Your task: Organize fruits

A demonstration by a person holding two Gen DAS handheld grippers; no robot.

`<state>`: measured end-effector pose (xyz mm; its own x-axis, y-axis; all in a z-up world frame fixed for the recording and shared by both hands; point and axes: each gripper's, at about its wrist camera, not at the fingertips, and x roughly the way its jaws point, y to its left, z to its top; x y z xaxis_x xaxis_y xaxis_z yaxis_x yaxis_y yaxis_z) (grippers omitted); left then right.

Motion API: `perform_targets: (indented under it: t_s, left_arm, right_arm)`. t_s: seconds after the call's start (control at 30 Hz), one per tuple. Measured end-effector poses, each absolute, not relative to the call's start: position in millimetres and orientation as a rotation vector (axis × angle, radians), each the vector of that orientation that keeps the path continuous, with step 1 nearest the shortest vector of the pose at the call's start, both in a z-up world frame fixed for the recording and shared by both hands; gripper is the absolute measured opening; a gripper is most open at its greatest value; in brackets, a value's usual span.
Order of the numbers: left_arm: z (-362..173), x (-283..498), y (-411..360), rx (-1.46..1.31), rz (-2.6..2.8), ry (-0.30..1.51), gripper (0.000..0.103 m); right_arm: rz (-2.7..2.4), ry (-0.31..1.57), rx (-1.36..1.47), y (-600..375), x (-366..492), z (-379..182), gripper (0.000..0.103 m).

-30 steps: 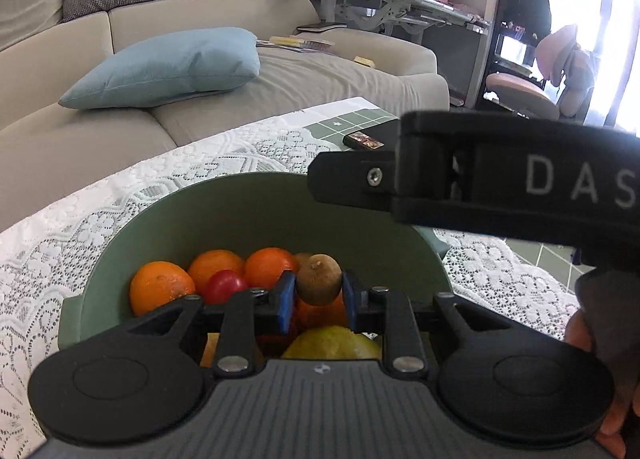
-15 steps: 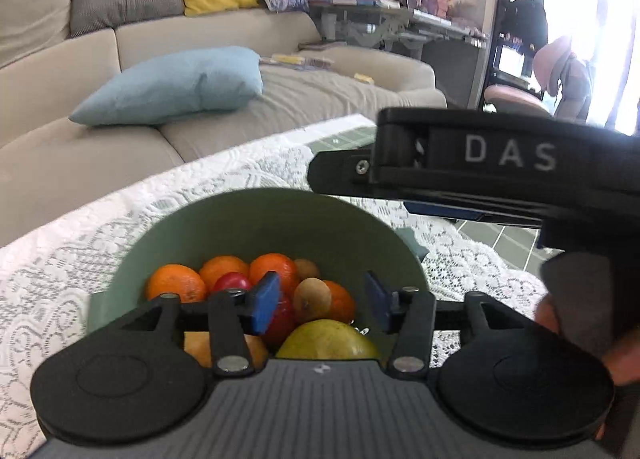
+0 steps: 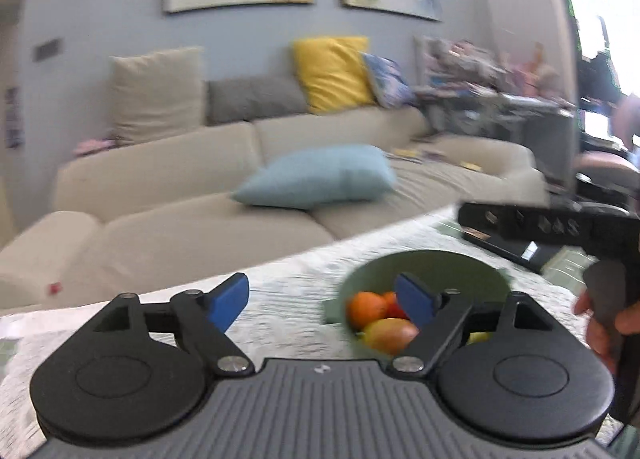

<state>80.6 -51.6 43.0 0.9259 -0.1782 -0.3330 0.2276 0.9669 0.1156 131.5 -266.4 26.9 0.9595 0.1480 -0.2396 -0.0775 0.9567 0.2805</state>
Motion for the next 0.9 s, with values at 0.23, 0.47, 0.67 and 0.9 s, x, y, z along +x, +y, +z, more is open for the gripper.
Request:
perform_targets:
  t_s: [0.23, 0.47, 0.67, 0.9]
  left_arm:
    - [27, 45, -29, 0.101, -0.076, 0.294, 0.098]
    - [4, 35, -30, 0.091, -0.066, 0.302, 0.098]
    - [-16, 29, -28, 0.093, -0.076, 0.327, 0.098]
    - [-26, 30, -17, 0.043, -0.037, 0.386, 0.098]
  right_arm:
    - [0.076, 0.241, 0.163, -240, 79, 15, 0.099]
    - [0.126, 0.257, 0.066, -212, 40, -5, 0.099]
    - [0.091, 0.33, 0.085, -211, 31, -26, 0.099]
    - [0.073, 0.351, 0.096, -208, 33, -33, 0.099]
